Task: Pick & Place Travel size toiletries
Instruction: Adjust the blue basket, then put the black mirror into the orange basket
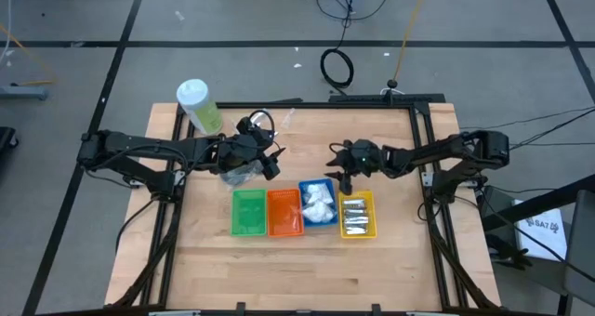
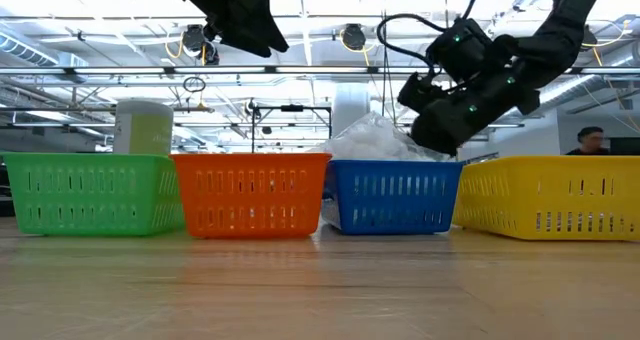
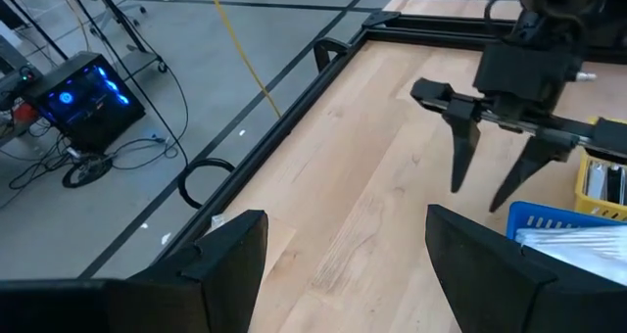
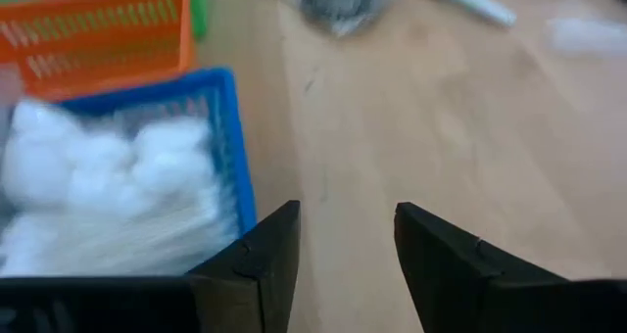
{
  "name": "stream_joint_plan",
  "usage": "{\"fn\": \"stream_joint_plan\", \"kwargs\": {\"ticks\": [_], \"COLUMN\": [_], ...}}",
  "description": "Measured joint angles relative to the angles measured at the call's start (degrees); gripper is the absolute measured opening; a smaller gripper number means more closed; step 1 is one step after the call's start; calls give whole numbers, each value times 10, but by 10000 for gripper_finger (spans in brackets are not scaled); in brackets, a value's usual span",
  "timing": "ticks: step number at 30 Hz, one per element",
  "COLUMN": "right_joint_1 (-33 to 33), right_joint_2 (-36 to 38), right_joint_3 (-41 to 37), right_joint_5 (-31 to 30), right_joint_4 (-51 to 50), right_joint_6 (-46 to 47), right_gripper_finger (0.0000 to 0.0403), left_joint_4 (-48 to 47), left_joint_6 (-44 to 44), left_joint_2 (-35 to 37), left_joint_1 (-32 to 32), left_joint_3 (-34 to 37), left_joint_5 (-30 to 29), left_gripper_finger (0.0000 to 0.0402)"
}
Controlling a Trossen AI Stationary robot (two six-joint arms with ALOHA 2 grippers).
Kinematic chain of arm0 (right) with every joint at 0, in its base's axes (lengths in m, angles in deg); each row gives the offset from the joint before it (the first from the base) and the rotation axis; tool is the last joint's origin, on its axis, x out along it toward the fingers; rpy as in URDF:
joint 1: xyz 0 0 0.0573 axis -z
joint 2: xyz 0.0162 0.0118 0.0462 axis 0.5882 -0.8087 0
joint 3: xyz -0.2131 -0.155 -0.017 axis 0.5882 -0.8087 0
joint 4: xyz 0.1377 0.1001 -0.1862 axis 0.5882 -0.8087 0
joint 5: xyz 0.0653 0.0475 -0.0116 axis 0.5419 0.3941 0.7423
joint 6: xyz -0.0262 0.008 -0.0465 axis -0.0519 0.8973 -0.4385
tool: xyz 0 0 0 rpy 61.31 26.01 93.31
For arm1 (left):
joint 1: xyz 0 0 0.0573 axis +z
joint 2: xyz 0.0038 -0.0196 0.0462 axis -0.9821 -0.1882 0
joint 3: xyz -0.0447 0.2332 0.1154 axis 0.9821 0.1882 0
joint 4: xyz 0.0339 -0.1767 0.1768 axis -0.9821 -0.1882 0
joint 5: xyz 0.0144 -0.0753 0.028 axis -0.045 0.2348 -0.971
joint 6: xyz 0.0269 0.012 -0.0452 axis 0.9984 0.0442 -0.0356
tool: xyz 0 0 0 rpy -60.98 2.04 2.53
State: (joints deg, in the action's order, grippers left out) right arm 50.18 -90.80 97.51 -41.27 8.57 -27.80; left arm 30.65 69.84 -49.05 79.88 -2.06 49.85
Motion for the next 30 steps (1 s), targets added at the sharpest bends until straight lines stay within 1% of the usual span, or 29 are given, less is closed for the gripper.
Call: {"fn": "stream_joint_plan", "kwargs": {"ticks": [3, 7, 11, 15, 17, 21, 26, 28, 30], "right_joint_1": [-7, -20, -35, -39, -36, -25, -18, -18, -18], "right_joint_2": [0, 0, 6, 26, 44, 92, 163, 183, 194], "right_joint_3": [0, 0, 0, 0, 0, 0, 0, 0, 0], "right_joint_5": [4, 30, 29, 26, 25, 24, 25, 25, 25], "right_joint_4": [-20, -45, -47, -39, -37, -20, -13, -14, -10], "right_joint_6": [1, 1, 4, -11, -11, 19, 29, 29, 29], "right_gripper_finger": [155, 155, 155, 155, 155, 155, 155, 155, 155], "left_joint_4": [0, 0, -7, -36, -63, -147, -275, -297, -297], "left_joint_6": [-2, -2, -4, -30, -61, -127, -248, -293, -342], "left_joint_2": [0, 0, 0, 0, 0, 0, 0, 0, 0], "left_joint_1": [0, 0, 0, 3, 5, 13, 27, 29, 33], "left_joint_3": [0, 0, 0, 0, 0, 0, 3, 18, 39], "left_joint_5": [0, 1, 1, 0, 0, -2, -5, -5, -2], "left_gripper_finger": [273, 273, 273, 273, 273, 273, 273, 273, 273]}}
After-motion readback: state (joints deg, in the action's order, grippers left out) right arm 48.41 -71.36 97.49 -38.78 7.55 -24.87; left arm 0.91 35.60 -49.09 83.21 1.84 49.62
